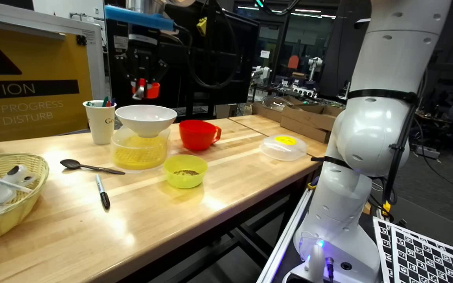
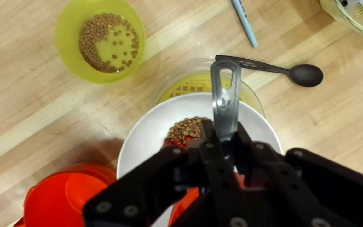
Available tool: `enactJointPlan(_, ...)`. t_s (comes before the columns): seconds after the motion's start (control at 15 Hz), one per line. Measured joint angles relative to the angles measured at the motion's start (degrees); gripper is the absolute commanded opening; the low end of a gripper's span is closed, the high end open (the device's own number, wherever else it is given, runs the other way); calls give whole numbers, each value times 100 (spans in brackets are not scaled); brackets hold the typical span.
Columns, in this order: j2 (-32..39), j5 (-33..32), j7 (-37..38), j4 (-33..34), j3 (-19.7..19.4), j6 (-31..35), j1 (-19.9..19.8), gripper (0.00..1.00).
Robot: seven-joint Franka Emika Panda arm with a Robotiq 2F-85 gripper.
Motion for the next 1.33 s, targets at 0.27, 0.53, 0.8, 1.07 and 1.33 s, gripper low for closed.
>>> enactJointPlan(0.27, -36, 4, -365, 4, 30, -414, -38, 4)
enactJointPlan(0.53, -38, 25, -855, 20, 102, -894, -38, 4)
enactJointPlan(0.8, 11, 167, -1468, 74, 160, -1443, -38, 4)
enactJointPlan(1.07, 176, 324, -1947, 246, 160, -1937, -64, 4)
enactJointPlan(1.33, 413, 324, -2063, 494, 154, -2246, -141, 4)
